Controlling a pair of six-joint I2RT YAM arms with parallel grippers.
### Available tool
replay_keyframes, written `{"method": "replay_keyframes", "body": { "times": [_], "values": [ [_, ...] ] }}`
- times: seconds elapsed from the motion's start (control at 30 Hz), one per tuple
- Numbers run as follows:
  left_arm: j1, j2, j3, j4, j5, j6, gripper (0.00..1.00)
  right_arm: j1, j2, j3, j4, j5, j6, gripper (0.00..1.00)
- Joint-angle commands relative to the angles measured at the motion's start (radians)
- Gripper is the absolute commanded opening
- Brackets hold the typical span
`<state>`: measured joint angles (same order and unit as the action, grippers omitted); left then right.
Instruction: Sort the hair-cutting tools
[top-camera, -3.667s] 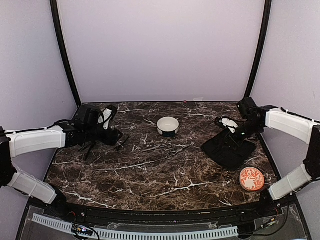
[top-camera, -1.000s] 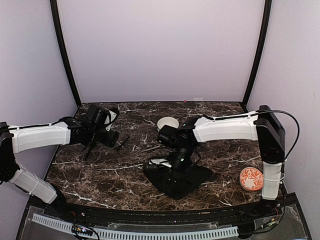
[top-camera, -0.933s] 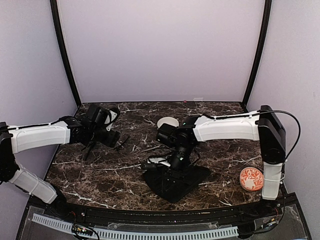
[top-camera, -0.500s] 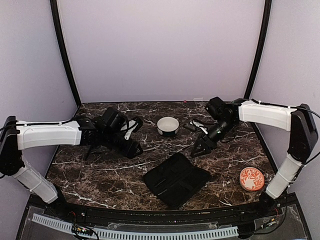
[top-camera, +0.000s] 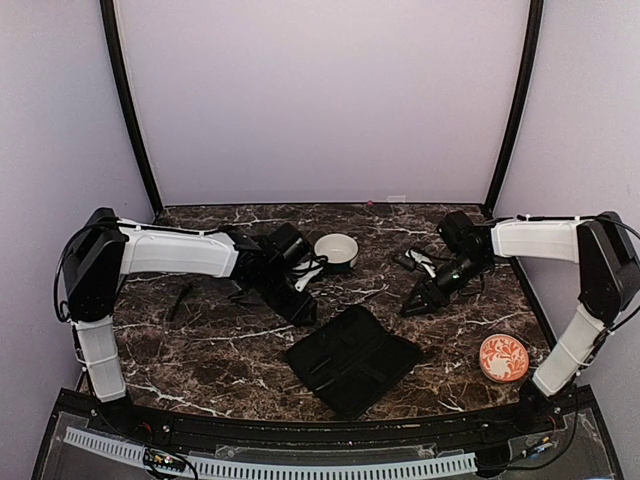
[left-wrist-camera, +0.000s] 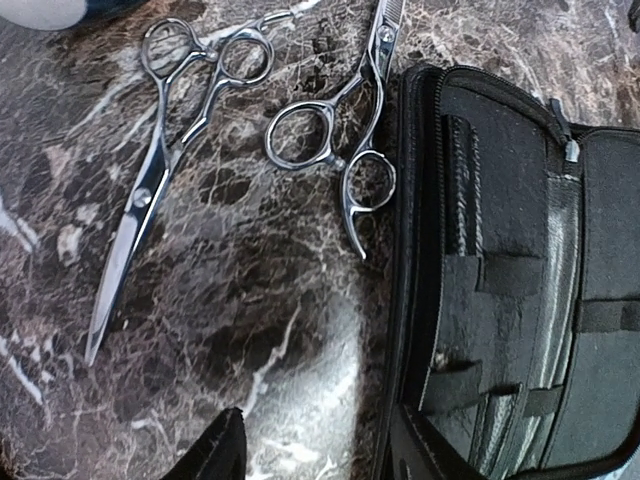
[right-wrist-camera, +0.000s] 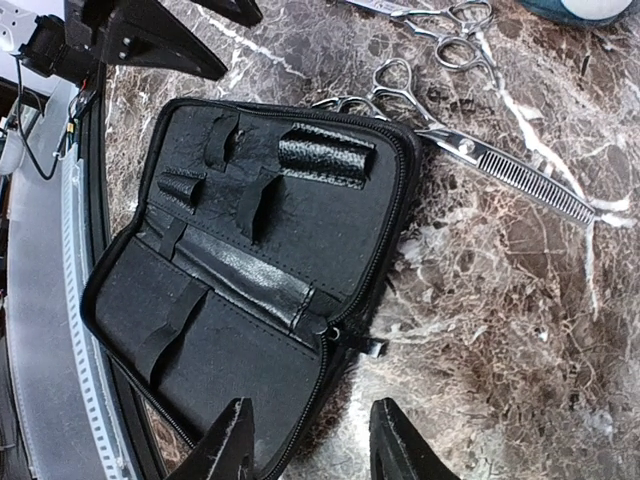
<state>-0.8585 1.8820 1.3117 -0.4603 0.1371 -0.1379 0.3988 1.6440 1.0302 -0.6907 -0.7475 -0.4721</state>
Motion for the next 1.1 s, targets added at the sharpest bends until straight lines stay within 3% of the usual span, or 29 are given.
{"method": "replay_keyframes", "body": {
  "times": [0.0,0.3,0.5,0.67,0.87,0.97,1.07],
  "values": [
    [-0.020,0.052,0.093,-0.085,-0.017,0.028,0.50,-0.004,0.006,-0.004,0.044,0.004,-0.029,0.38],
    [-0.037,0.178,0.213,-0.045,-0.072,0.048,0.42,-0.005,-0.036,-0.022,0.074,0.030,-0.035,0.33],
    [-0.037,0.233,0.259,-0.052,-0.035,0.086,0.37,-0.012,-0.019,-0.016,0.069,0.045,-0.036,0.32],
    [-0.037,0.264,0.294,-0.061,-0.040,0.116,0.28,-0.014,-0.015,-0.014,0.071,0.050,-0.032,0.30],
    [-0.037,0.278,0.345,-0.097,-0.068,0.117,0.29,-0.016,-0.017,-0.016,0.073,0.058,-0.031,0.30],
    [-0.037,0.251,0.392,-0.176,-0.127,0.120,0.34,-0.020,-0.020,-0.018,0.075,0.061,-0.030,0.30],
    [-0.042,0.158,0.356,-0.143,-0.059,0.170,0.42,-0.020,-0.016,-0.017,0.075,0.062,-0.031,0.30]
  ]
}}
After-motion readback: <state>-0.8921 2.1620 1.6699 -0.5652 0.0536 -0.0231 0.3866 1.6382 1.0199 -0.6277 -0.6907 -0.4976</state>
